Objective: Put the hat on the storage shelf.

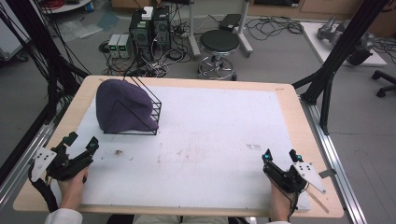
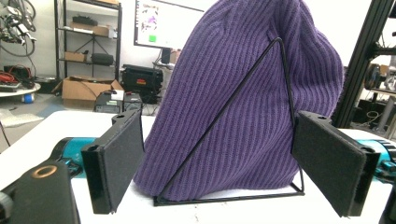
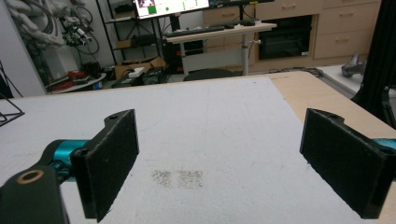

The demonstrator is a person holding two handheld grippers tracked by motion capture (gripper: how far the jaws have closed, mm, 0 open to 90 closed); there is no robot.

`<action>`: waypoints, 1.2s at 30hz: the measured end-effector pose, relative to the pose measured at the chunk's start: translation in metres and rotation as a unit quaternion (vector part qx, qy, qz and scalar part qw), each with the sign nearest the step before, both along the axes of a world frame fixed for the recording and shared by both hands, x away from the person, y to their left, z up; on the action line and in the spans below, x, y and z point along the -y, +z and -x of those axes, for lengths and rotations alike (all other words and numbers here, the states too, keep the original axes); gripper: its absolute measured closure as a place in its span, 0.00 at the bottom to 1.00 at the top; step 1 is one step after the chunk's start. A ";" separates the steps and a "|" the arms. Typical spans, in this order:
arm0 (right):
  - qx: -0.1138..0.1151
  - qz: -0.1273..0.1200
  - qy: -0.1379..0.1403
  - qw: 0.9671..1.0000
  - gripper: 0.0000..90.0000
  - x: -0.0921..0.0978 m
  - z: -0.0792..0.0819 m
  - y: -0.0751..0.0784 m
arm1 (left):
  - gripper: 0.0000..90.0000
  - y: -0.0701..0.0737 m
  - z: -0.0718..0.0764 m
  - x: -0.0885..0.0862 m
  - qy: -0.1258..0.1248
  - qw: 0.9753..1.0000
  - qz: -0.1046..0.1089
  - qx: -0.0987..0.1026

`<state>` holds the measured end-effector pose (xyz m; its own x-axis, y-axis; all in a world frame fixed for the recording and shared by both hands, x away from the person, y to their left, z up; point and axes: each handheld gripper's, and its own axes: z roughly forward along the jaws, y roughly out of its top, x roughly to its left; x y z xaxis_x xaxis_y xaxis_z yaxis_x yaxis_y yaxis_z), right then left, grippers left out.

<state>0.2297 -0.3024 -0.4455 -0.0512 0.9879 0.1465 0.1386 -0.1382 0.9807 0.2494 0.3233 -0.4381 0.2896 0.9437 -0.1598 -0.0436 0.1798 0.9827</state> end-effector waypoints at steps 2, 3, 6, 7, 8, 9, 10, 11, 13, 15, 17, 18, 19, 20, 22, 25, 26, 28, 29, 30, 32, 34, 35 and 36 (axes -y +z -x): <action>-0.002 0.002 0.005 1.000 0.12 -0.001 0.000 0.000 | 0.20 0.000 0.000 0.000 -0.001 1.000 0.001 0.000; -0.002 0.002 0.005 1.000 0.12 -0.001 0.000 0.000 | 0.20 0.000 0.000 0.000 -0.001 1.000 0.001 0.000; -0.005 0.004 0.007 1.000 0.12 -0.002 -0.001 0.000 | 0.20 0.000 0.000 -0.002 -0.001 1.000 0.006 -0.001; -0.005 0.004 0.008 1.000 0.12 -0.002 -0.001 0.000 | 0.20 0.000 0.000 -0.002 -0.001 1.000 0.006 -0.001; -0.005 0.004 0.008 1.000 0.12 -0.002 -0.001 0.000 | 0.20 0.000 0.000 -0.002 -0.001 1.000 0.007 0.000; -0.004 0.004 0.008 1.000 0.12 -0.002 -0.001 0.000 | 0.20 0.000 0.000 -0.002 -0.001 1.000 0.007 0.000; -0.005 0.004 0.008 1.000 0.12 -0.002 -0.001 -0.001 | 0.20 0.000 0.000 -0.002 -0.002 1.000 0.008 0.000; -0.007 0.005 0.009 1.000 0.12 -0.002 -0.001 0.000 | 0.20 0.000 0.000 -0.002 -0.002 1.000 0.008 0.000; -0.006 0.005 0.010 1.000 0.12 -0.002 -0.001 0.000 | 0.20 0.000 0.000 -0.002 -0.002 1.000 0.008 0.000; -0.008 0.006 0.011 1.000 0.12 -0.002 -0.001 0.000 | 0.20 0.000 0.000 -0.001 -0.003 1.000 0.008 0.000; -0.009 0.004 0.012 1.000 0.12 -0.002 -0.002 -0.001 | 0.20 0.000 0.000 -0.001 -0.003 1.000 0.008 0.000; -0.009 0.007 0.013 1.000 0.12 -0.002 -0.002 -0.001 | 0.20 0.000 0.000 -0.001 -0.004 1.000 0.009 0.000; -0.009 0.007 0.013 1.000 0.12 -0.002 -0.002 -0.001 | 0.20 0.000 0.000 -0.001 -0.004 1.000 0.009 0.000; -0.008 0.005 0.013 1.000 0.12 -0.002 -0.002 -0.001 | 0.20 0.000 0.000 -0.001 -0.004 1.000 0.009 0.000; -0.009 0.007 0.014 1.000 0.12 -0.002 -0.002 -0.001 | 0.20 0.000 0.000 -0.001 -0.004 1.000 0.010 -0.001; -0.010 0.006 0.013 1.000 0.12 -0.002 -0.002 -0.001 | 0.20 0.000 0.000 -0.001 -0.004 1.000 0.010 -0.001; -0.012 0.004 0.012 1.000 0.12 -0.002 -0.002 -0.001 | 0.20 0.000 0.000 -0.001 -0.005 1.000 0.011 -0.001; -0.011 0.005 0.013 1.000 0.12 -0.001 -0.002 -0.001 | 0.20 0.000 0.000 0.000 -0.005 1.000 0.011 -0.001; -0.011 0.005 0.013 1.000 0.12 -0.001 -0.002 -0.001 | 0.20 0.000 0.000 0.000 -0.005 1.000 0.011 -0.001; -0.011 0.004 0.013 1.000 0.12 -0.001 -0.002 -0.001 | 0.20 0.000 0.000 0.000 -0.006 1.000 0.011 -0.001; -0.011 0.003 0.013 1.000 0.12 -0.001 -0.002 -0.001 | 0.20 0.000 0.000 0.000 -0.006 1.000 0.012 -0.001; -0.011 0.003 0.014 1.000 0.12 -0.001 -0.002 -0.001 | 0.20 0.000 0.000 0.000 -0.005 1.000 0.012 -0.001; -0.011 0.003 0.014 1.000 0.12 -0.001 -0.002 -0.001 | 0.20 0.000 0.000 0.000 -0.005 1.000 0.012 -0.001; -0.011 0.002 0.014 1.000 0.12 -0.001 -0.003 -0.001 | 0.20 0.000 0.000 -0.001 -0.006 1.000 0.012 -0.001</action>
<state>0.2323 -0.3009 -0.4469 -0.0759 0.9868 0.1433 0.1642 -0.1294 0.9779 0.2498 0.3240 -0.4384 0.3008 0.9359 -0.1835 -0.0387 0.2042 0.9782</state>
